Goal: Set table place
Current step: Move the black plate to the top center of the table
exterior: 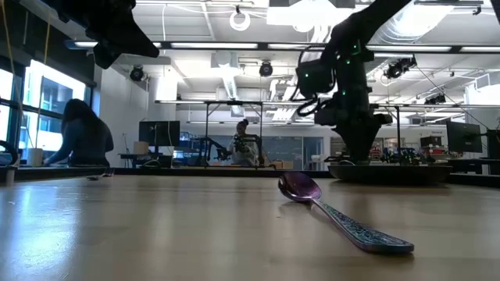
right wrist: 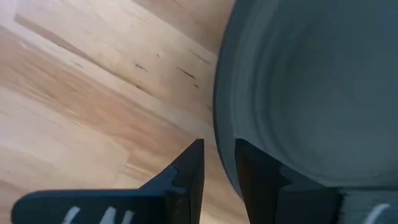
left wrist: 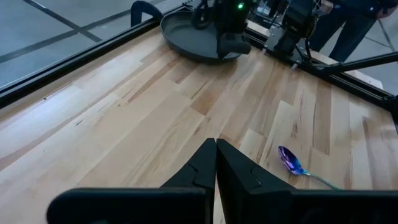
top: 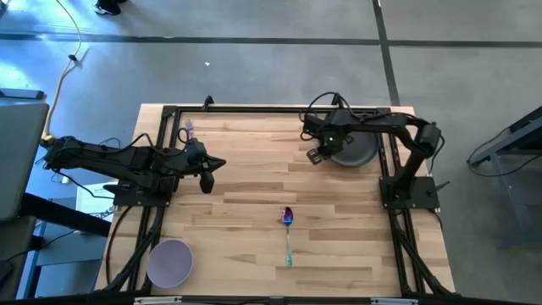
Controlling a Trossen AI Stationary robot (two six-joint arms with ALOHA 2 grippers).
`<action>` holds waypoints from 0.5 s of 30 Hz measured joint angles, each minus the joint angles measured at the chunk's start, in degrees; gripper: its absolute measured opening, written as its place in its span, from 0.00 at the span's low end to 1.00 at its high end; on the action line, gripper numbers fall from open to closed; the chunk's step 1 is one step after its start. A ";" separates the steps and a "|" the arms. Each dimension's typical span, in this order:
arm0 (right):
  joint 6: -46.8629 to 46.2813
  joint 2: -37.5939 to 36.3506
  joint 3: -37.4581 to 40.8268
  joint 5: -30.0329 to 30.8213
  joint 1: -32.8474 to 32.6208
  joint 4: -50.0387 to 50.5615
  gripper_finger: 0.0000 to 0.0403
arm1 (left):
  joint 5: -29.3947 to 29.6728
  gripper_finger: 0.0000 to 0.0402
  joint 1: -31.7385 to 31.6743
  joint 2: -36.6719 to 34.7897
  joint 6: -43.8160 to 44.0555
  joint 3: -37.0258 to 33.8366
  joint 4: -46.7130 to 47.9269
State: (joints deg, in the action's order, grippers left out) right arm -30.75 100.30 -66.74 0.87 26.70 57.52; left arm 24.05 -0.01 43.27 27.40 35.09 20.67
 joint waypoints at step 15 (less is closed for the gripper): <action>1.19 1.02 0.07 0.58 1.14 -3.05 0.21 | 0.02 0.00 0.01 -0.02 -0.07 0.00 0.04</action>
State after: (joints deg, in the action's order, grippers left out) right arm -29.56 101.32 -66.67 1.45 27.84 54.47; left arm 24.08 0.00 43.24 27.33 35.09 20.71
